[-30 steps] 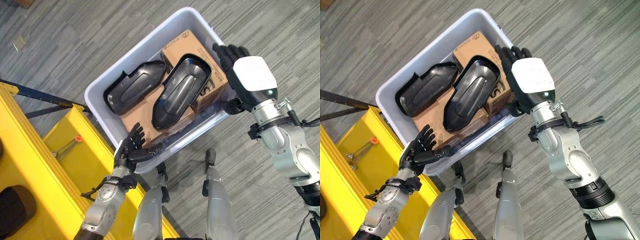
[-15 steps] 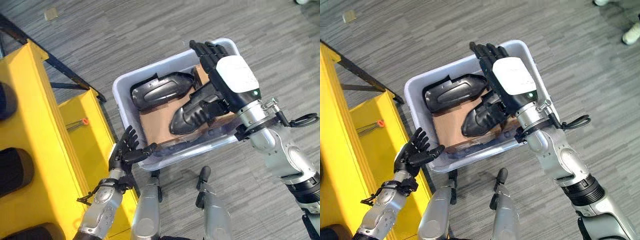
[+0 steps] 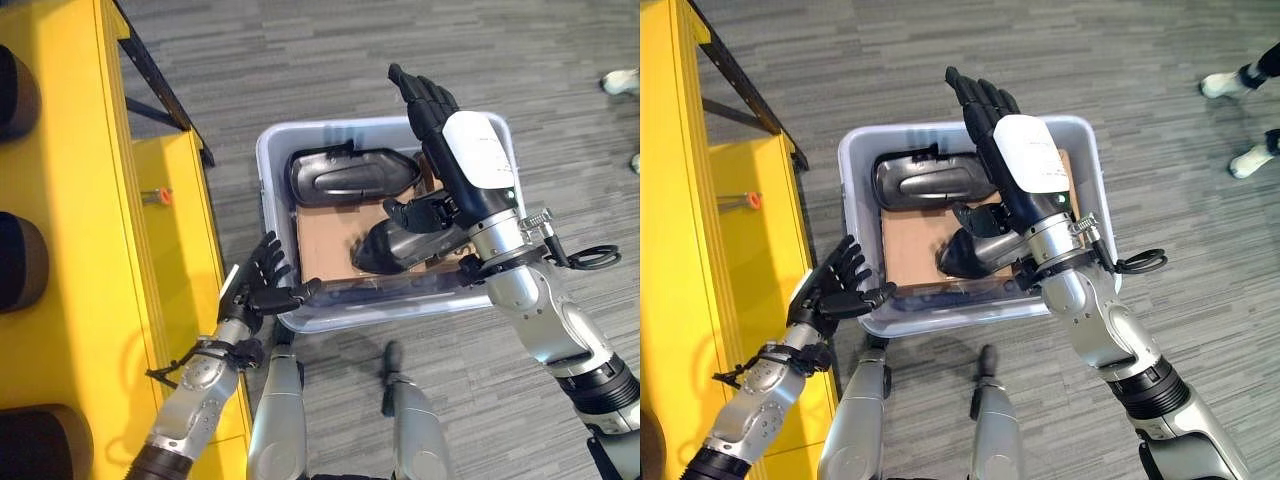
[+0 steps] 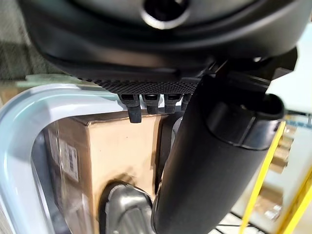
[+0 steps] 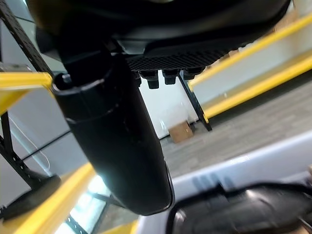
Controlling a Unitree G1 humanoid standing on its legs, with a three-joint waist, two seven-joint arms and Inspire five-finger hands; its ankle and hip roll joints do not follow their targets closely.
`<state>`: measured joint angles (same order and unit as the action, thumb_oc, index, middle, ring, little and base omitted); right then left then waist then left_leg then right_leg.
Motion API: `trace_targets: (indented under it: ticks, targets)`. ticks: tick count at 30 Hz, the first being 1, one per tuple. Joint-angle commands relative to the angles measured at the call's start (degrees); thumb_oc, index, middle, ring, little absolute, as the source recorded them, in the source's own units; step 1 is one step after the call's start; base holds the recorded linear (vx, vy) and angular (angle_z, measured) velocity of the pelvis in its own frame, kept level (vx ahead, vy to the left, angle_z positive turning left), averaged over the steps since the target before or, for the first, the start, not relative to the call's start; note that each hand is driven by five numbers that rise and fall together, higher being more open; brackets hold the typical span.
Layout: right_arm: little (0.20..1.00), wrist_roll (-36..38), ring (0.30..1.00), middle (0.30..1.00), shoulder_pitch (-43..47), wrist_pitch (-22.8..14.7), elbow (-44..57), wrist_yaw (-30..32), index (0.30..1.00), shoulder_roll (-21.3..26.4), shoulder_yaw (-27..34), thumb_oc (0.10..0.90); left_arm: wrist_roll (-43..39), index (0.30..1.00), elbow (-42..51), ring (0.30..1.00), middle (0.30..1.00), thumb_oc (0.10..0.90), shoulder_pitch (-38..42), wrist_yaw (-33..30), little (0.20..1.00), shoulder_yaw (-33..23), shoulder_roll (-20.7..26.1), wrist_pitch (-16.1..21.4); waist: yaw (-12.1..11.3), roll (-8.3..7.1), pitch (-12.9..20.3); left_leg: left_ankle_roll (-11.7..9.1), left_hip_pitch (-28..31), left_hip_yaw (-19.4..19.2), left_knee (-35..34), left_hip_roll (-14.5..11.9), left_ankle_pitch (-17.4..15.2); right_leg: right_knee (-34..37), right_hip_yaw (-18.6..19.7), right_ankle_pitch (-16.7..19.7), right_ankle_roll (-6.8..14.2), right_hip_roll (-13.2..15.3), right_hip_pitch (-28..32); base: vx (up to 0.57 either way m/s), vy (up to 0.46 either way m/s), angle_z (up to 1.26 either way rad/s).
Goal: Move parts from the plastic box to the shelf.
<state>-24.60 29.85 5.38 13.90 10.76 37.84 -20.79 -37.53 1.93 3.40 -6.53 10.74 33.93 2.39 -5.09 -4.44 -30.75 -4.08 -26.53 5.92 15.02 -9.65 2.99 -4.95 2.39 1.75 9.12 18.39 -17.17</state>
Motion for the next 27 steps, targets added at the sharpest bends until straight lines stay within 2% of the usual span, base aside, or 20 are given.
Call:
trace_targets:
  ticks: [1, 2, 3, 5, 6, 12, 14, 15, 16, 17, 19, 21, 25, 26, 27]
  targets:
    - [1.000, -0.4, 1.000, 1.000, 6.9, 2.1, 6.5, 2.3, 1.000, 4.0, 4.2, 0.900, -0.9, 1.000, 6.7, 1.000, 1.000, 0.900, -0.8, 0.4, 1.000, -2.7, -0.8, 3.8, 1.9, 0.22, 1.0, 3.6, 6.6, -7.6, 3.0, 1.5, -12.1, 1.6, -1.5, 5.7, 1.5, -1.1, 3.0, -0.07, -0.528, 0.31]
    - [1.000, 0.1, 1.000, 1.000, 6.3, 1.3, 6.5, 2.1, 1.000, 5.4, 4.5, 0.900, -0.2, 1.000, 6.6, 1.000, 1.000, 0.900, -0.9, 1.0, 1.000, -3.5, -0.5, 3.3, 2.2, -0.52, 1.0, 2.5, 6.3, -6.1, 3.5, -0.2, -11.6, 1.5, -1.2, 5.0, 1.4, -2.4, 3.2, -0.13, -0.721, 0.29]
    - [1.000, 1.2, 1.000, 1.000, 5.4, 0.4, 6.8, 0.6, 1.000, 8.0, 5.8, 0.900, -0.5, 1.000, 6.7, 1.000, 1.000, 0.900, -1.0, 2.3, 1.000, -4.5, -0.4, 2.4, 2.3, -0.92, 1.2, 1.2, 6.8, -6.3, 2.5, -1.9, -10.3, 1.4, -3.2, 3.3, 2.0, -3.0, 3.6, -0.12, -0.635, 0.10]
    - [1.000, 1.8, 1.000, 1.000, 4.9, 1.2, 7.2, -1.2, 1.000, 9.8, 6.8, 0.900, -1.4, 1.000, 7.1, 1.000, 1.000, 0.900, -1.7, 3.5, 1.000, -4.9, -0.8, 1.6, 2.5, -0.55, 1.4, 0.3, 7.4, -6.2, 1.9, -3.0, -9.3, 0.5, -4.3, 1.9, 1.7, -3.6, 3.8, -0.04, -0.294, -0.16]
    - [1.000, 2.4, 1.000, 1.000, 4.2, 1.7, 8.0, -3.0, 1.000, 11.5, 7.8, 0.900, -1.5, 1.000, 8.1, 1.000, 1.000, 0.900, -2.9, 4.9, 1.000, -5.1, -1.4, 1.0, 3.0, 0.10, 1.6, -0.6, 8.6, -6.7, 0.7, -4.4, -8.1, -0.6, -5.8, 0.3, 0.8, -4.2, 4.1, -0.01, -0.231, -0.12]
    - [1.000, 3.5, 1.000, 1.000, 3.1, 1.1, 9.5, -6.7, 1.000, 15.8, 10.1, 0.900, -2.8, 1.000, 9.0, 1.000, 1.000, 0.900, -5.6, 3.2, 1.000, -5.6, -2.6, 2.6, 5.1, 1.54, 2.4, -2.1, 11.3, -8.9, -3.6, -8.3, -4.5, -3.5, -7.5, -2.4, -1.3, -5.9, 2.8, 0.00, -0.097, -0.21]
    - [1.000, 2.8, 1.000, 1.000, 2.8, 1.4, 10.0, -7.5, 1.000, 16.6, 10.5, 0.900, -3.4, 1.000, 8.9, 1.000, 1.000, 0.900, -6.1, 3.7, 1.000, -5.8, -3.0, 2.7, 5.8, 1.93, 2.6, -2.2, 12.1, -9.5, -4.7, -9.2, -3.6, -5.4, -7.1, -3.6, -2.1, -6.7, 1.8, 0.03, -0.124, -0.17]
    - [1.000, -0.4, 1.000, 1.000, 2.2, -0.1, 10.5, -7.1, 1.000, 17.9, 11.5, 0.900, -2.4, 1.000, 8.2, 1.000, 1.000, 0.900, -6.2, 5.8, 1.000, -5.1, -3.4, 2.9, 6.9, 2.55, 2.7, -2.2, 12.5, -9.9, -5.4, -10.0, -2.9, -7.6, -6.6, -4.7, -2.9, -7.5, 0.4, 0.03, -0.112, -0.15]
    - [1.000, -1.6, 1.000, 1.000, 2.1, -0.8, 10.6, -6.7, 1.000, 18.2, 11.6, 0.900, -2.2, 1.000, 8.0, 1.000, 1.000, 0.900, -6.1, 6.3, 1.000, -4.9, -3.4, 3.1, 7.0, 2.75, 2.7, -2.2, 12.6, -10.0, -5.4, -10.1, -2.9, -8.3, -6.5, -5.0, -3.0, -7.6, 0.0, 0.03, -0.105, -0.21]
    - [1.000, -6.6, 1.000, 1.000, 2.3, -3.6, 11.0, -4.4, 1.000, 19.3, 11.8, 0.900, -2.2, 1.000, 7.7, 1.000, 1.000, 0.900, -6.0, 7.4, 1.000, -4.4, -3.5, 3.8, 7.5, 3.28, 2.6, -2.1, 12.7, -10.0, -5.2, -10.4, -2.9, -9.8, -6.2, -5.6, -3.4, -7.9, -0.9, 0.01, -0.034, -0.19]
    - [1.000, -9.2, 1.000, 1.000, 2.8, -4.9, 10.6, -3.9, 1.000, 20.5, 11.6, 0.900, -2.4, 1.000, 7.4, 1.000, 1.000, 0.900, -5.9, 8.0, 1.000, -4.0, -3.6, 4.1, 7.6, 3.78, 2.7, -2.0, 12.6, -10.0, -4.7, -10.5, -3.0, -11.1, -6.1, -6.4, -3.8, -8.2, -1.5, 0.02, -0.078, -0.16]
    - [1.000, -9.2, 1.000, 1.000, 3.2, -4.8, 9.7, -4.4, 1.000, 22.4, 11.1, 0.900, -2.8, 1.000, 6.8, 1.000, 1.000, 0.900, -5.7, 8.2, 1.000, -3.5, -3.8, 4.3, 7.8, 4.75, 2.7, -1.6, 12.3, -9.5, -3.6, -10.4, -3.3, -14.5, -5.8, -7.7, -4.4, -8.7, -3.1, 0.01, -0.117, -0.18]
    - [1.000, -10.8, 1.000, 1.000, 3.4, -5.9, 8.1, -2.8, 1.000, 24.7, 10.5, 0.900, -2.8, 1.000, 6.0, 1.000, 1.000, 0.900, -5.2, 7.8, 1.000, -3.7, -3.4, 4.9, 7.9, 5.10, 2.6, -1.1, 11.7, -8.1, -0.7, -9.4, -4.6, -23.8, -5.6, -12.3, -6.1, -9.4, -6.9, -0.07, -0.172, -0.14]
    - [1.000, -10.9, 1.000, 1.000, 3.4, -6.1, 8.0, -2.8, 1.000, 24.8, 10.4, 0.900, -2.9, 1.000, 6.0, 1.000, 1.000, 0.900, -5.1, 7.7, 1.000, -3.8, -3.4, 5.0, 7.8, 5.15, 2.6, -1.0, 11.5, -8.0, -0.6, -9.5, -4.2, -24.5, -5.7, -12.4, -6.4, -9.5, -7.2, -0.04, -0.278, 0.01]
    - [1.000, -11.3, 1.000, 1.000, 3.4, -7.6, 7.6, -3.3, 1.000, 24.4, 9.7, 0.900, -4.1, 1.000, 5.6, 1.000, 1.000, 0.900, -5.7, 7.0, 1.000, -4.4, -3.5, 5.4, 7.8, 5.13, 2.8, -1.2, 11.7, -7.8, 0.6, -10.2, -2.8, -28.9, -6.5, -15.0, -7.8, -10.1, -8.0, 0.01, -0.339, -0.01]
